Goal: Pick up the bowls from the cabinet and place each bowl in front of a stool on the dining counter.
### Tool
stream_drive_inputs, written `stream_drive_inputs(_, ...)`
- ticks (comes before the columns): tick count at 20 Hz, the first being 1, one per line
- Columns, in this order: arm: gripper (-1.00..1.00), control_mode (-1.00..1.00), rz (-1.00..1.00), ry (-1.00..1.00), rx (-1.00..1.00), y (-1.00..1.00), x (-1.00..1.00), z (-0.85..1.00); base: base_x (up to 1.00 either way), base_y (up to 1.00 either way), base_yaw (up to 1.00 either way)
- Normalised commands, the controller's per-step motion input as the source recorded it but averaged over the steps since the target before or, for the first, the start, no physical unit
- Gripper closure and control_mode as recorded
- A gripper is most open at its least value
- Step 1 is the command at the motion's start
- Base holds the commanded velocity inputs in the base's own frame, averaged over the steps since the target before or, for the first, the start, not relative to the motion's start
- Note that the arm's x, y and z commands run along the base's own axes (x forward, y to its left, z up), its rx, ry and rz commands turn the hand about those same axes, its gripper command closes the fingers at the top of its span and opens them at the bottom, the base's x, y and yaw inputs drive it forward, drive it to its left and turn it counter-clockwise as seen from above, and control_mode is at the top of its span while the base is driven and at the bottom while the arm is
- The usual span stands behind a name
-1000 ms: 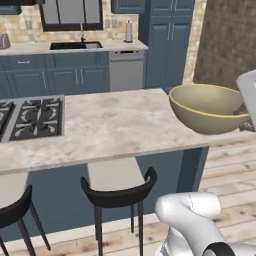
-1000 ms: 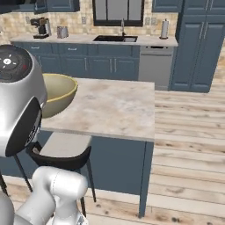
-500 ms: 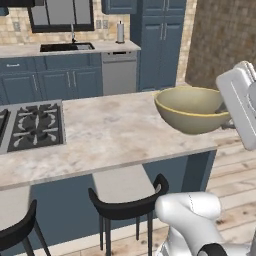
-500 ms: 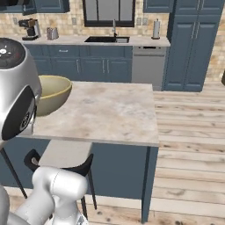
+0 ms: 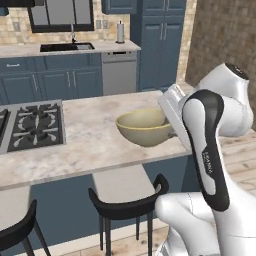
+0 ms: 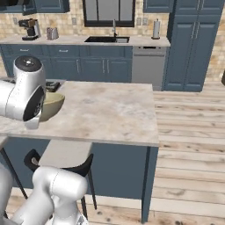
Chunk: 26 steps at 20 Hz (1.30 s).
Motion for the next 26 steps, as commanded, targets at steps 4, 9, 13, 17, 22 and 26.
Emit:
stream_drive_inputs(4,1.00,-1.00,0.18,0.04,0.07,-0.04,1.00,-0.66,0.00,0.00,0.00)
stream_drive_inputs(9,1.00,-1.00,0.13,0.02,0.16,-0.40,1.00,-0.32,0.00,0.00,0.00)
stream_drive_inputs(13,1.00,-1.00,0.12,0.05,0.10,-0.22,1.00,-0.19,0.00,0.00,0.00)
stream_drive_inputs(17,1.00,-1.00,0.05,0.08,0.01,-0.01,0.95,-0.35,0.00,0.00,0.00)
stream_drive_inputs(22,1.00,-1.00,0.00,0.07,-0.04,0.17,0.64,-0.46,0.00,0.00,0.00)
stream_drive_inputs(26,1.00,-1.00,0.00,0.00,-0.05,0.00,0.45,-0.44,0.00,0.00,0.00)
